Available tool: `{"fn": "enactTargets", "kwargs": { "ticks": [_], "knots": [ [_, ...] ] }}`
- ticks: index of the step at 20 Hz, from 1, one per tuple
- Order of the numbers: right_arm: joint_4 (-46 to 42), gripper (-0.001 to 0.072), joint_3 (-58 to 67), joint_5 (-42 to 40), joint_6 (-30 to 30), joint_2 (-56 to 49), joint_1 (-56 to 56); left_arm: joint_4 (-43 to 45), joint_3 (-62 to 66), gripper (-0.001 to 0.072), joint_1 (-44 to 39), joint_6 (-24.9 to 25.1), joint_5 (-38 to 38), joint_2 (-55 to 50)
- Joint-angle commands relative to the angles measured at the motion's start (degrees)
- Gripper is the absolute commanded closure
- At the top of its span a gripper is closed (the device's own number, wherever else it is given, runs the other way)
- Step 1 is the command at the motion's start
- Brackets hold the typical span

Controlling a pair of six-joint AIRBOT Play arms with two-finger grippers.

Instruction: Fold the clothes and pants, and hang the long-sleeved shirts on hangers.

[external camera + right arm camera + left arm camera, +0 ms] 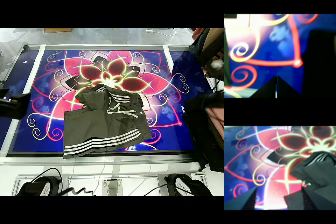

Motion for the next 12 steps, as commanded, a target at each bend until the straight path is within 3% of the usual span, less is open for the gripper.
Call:
{"fn": "enactTargets", "kwargs": {
  "ticks": [1, 3, 5, 6, 7, 9, 12],
  "knots": [
    [13.4, 0.0689, -16.3, 5.1, -7.0, 0.0, -2.7, 3.1, 0.0, 0.0339, 0.3, 0.0, -6.9, 0.7],
    [21.0, 0.0689, -22.7, 8.5, -10.3, 0.0, -2.7, 3.1, -0.1, 0.0383, 0.3, 0.0, -8.0, -0.1],
    [22.2, 0.0683, -25.8, 3.8, -8.9, 0.0, -2.7, 3.1, -0.1, 0.0383, 0.3, 0.0, -7.9, -0.8],
    [21.2, 0.0596, -26.7, 0.3, -4.6, 0.0, -2.7, 3.0, -0.1, 0.0383, 0.3, 0.0, -8.0, -1.2],
    [20.2, 0.0446, -27.2, -3.0, -0.5, -0.2, -2.7, 2.4, -0.1, 0.0383, 0.3, 0.0, -8.0, -1.4],
    [21.0, 0.0436, -27.2, -6.5, 3.2, -1.9, -2.7, 1.3, -0.1, 0.0383, 0.3, 0.0, -8.2, -1.7],
    [26.3, 0.0424, -27.1, -6.3, 3.8, -7.6, -2.7, 1.0, -0.1, 0.0383, 0.3, 0.0, -8.2, -1.7]
  ]
}}
